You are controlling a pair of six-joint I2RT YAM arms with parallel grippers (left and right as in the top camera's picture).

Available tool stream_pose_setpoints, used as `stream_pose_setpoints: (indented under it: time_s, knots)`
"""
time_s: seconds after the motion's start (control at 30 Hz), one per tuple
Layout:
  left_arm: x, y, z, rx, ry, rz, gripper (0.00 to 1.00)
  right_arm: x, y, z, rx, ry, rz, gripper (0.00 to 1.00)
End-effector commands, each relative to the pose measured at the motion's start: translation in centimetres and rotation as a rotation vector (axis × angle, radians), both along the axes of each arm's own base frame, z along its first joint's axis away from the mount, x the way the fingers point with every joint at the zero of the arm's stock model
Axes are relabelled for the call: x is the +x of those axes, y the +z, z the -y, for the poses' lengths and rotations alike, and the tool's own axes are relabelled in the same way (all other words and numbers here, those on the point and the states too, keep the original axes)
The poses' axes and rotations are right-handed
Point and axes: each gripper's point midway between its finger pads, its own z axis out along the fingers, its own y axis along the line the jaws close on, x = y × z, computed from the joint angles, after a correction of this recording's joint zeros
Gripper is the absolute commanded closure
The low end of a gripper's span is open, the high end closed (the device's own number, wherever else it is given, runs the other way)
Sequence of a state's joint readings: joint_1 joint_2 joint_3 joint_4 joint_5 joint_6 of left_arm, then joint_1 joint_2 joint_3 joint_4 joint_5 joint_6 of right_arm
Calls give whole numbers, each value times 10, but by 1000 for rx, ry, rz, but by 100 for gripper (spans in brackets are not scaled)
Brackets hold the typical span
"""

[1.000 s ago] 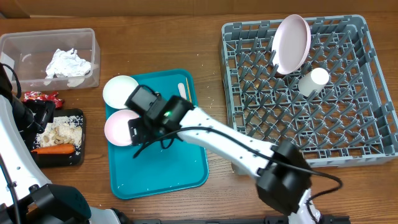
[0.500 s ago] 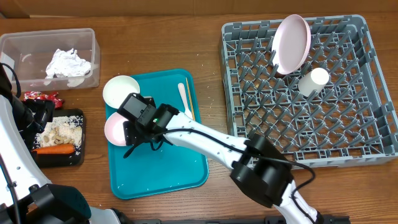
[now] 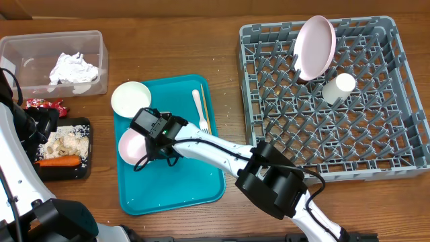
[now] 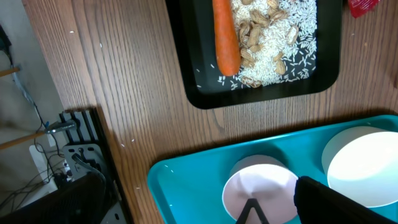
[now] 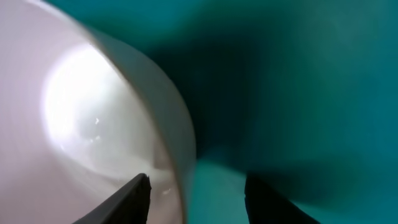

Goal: Sort waste into correct bins and load items into the dishwasher rack
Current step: 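Reach the right gripper left to the pink bowl on the tray, then grasp the pink bowl's rim with the right gripper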

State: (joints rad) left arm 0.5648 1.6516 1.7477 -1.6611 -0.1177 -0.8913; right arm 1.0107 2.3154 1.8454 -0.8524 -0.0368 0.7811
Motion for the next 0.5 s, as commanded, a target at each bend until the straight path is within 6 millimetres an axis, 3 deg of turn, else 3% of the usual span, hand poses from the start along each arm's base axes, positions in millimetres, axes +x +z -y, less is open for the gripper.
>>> stream_pose_setpoints:
  time_s: [0.0,0.17,0.3,0.47]
  knots:
    - [-2,1,-4,18,7,-9,0,11,17,7,-15,-25,5,49]
    - [-2,1,-4,18,7,-10,0,15,36,21,-59,-43,-25,52]
    - [-2,1,-4,18,7,-10,0,14,36,24,-69,-45,-35,62]
    - [-2,1,-4,18,7,-10,0,11,36,23,-60,-41,-50,65]
